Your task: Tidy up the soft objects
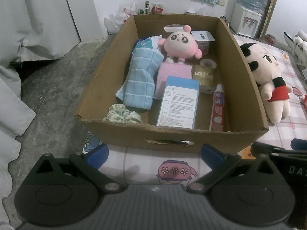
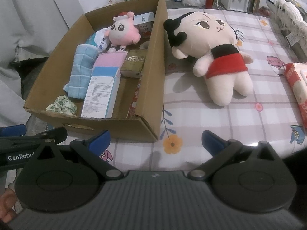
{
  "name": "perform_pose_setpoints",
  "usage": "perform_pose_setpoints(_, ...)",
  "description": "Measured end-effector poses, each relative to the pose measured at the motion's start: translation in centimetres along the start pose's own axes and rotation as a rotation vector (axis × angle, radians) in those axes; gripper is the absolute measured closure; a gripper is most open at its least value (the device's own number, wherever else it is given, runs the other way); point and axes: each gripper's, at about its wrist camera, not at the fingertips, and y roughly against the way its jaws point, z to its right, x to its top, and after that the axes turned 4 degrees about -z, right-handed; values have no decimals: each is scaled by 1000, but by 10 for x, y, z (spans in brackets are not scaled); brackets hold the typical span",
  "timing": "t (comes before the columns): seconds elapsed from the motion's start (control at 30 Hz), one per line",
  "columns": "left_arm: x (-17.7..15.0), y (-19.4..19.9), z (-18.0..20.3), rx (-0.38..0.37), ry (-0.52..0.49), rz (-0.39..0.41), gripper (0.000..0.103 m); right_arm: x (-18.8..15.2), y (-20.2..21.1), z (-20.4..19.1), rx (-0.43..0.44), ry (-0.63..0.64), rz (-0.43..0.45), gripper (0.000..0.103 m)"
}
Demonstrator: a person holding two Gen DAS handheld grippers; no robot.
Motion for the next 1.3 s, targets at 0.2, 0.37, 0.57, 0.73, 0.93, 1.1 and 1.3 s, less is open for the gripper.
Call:
perform_pose_setpoints(0.2, 0, -1, 0, 0, 0, 0, 0, 1, -1, 0, 0, 0, -2, 1)
perform_pose_setpoints(0.37, 1, -1, 0, 0, 0, 0, 0, 1, -1, 0, 0, -1, -2, 1)
perform_pose_setpoints(0.57, 0, -1, 0, 0, 1, 0, 0, 1, -1, 0, 0, 1, -1, 1)
perform_pose_setpoints(0.73, 0, 0, -1, 0, -1, 0, 0, 1, -1, -1, -1, 0, -1, 1)
perform_pose_setpoints(0.93, 0, 0, -1, 0, 0, 1, 0, 0, 0, -1, -2, 0, -1, 1)
perform_pose_setpoints(1.1, 0, 1, 0, 0, 0, 0, 0, 0, 0, -1, -2, 0, -1, 1)
perform_pose_setpoints(1.3, -1, 1, 0, 0, 0, 0, 0, 0, 0, 0, -2, -1, -1, 1)
